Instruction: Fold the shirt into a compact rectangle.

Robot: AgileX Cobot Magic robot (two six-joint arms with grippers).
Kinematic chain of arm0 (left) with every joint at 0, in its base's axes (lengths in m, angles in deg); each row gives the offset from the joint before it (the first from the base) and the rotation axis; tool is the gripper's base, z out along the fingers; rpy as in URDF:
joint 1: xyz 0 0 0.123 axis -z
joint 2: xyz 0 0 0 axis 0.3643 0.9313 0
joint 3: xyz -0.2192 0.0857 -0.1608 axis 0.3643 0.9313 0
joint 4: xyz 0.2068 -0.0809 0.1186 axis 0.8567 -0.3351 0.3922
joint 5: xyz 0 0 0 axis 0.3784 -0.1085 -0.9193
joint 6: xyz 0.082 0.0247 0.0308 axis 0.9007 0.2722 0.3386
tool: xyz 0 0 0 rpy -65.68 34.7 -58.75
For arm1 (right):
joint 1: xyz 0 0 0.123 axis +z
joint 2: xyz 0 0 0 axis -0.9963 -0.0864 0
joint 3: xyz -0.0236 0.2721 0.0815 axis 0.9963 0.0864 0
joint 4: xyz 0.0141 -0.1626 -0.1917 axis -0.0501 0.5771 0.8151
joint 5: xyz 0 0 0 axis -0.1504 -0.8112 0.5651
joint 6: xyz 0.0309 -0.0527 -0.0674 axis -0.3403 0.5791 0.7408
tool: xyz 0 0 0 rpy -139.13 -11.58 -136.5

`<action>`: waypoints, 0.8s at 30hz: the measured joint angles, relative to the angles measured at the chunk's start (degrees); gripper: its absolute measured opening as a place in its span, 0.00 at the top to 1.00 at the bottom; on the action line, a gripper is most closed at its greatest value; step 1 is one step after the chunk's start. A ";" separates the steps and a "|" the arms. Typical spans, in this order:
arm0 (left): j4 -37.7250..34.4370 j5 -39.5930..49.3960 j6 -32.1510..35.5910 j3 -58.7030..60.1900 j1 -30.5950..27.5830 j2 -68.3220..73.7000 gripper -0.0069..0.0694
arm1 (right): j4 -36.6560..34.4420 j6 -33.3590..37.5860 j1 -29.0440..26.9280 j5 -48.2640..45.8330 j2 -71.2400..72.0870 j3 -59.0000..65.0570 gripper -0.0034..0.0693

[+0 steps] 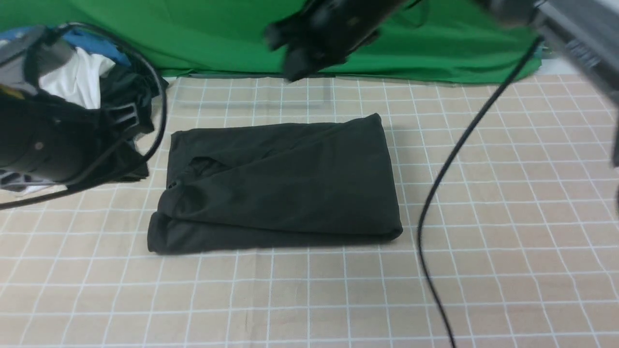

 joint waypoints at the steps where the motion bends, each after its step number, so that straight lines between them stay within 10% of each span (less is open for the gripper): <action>1: 0.00 0.00 0.00 -0.15 0.00 0.31 0.89 | 0.14 0.00 -0.16 0.00 0.00 0.07 0.89; 14: 1.22 1.91 -0.84 -19.57 0.00 26.25 0.89 | 1.92 9.12 -2.29 -2.03 17.80 24.11 0.90; 24: 2.30 -0.34 5.52 -28.80 2.09 43.75 0.64 | 1.98 10.75 -2.29 -0.97 19.21 28.42 0.90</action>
